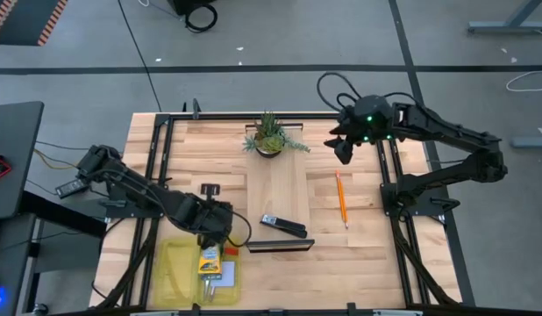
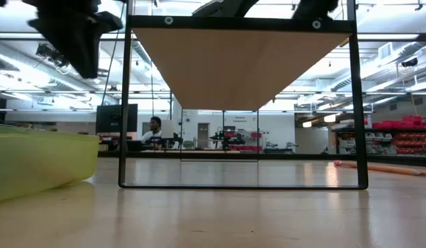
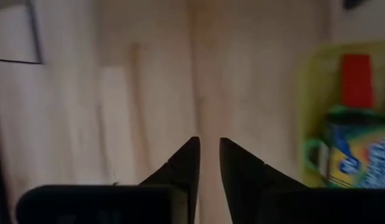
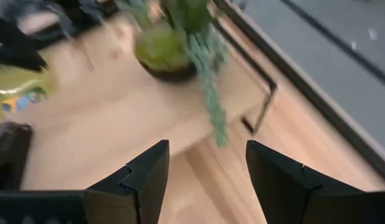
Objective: Pack school essentials
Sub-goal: Put the pencil with the pencil top eraser into the supply box
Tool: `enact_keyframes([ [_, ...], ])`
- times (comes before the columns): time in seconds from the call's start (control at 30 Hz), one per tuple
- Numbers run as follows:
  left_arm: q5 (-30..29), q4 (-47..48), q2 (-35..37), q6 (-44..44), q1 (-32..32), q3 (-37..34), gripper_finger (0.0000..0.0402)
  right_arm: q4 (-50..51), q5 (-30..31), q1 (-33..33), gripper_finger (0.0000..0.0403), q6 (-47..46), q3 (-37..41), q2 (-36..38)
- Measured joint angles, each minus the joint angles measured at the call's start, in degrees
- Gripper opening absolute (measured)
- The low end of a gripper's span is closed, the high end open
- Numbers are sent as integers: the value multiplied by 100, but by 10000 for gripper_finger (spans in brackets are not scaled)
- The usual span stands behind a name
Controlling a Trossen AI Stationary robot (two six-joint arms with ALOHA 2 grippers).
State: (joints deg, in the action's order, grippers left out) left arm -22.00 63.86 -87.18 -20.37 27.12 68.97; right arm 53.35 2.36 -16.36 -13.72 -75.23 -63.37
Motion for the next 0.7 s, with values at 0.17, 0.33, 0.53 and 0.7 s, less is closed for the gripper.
enact_keyframes([
  [0.17, -329, -1, 2, 32, -46, -2, 54, 27, 18, 62, 220, -490, 646, 9],
  [0.33, -493, 274, 2, 12, -22, -2, 43, 5, 111, 152, 220, -952, 1202, 9],
  [0.53, -927, 465, 2, 3, 11, -2, 31, 6, 187, 151, 220, -1772, 1905, 9],
  [0.7, -1056, 541, 296, 12, 78, -246, 20, -163, 189, 150, 220, -2404, 2442, 9],
])
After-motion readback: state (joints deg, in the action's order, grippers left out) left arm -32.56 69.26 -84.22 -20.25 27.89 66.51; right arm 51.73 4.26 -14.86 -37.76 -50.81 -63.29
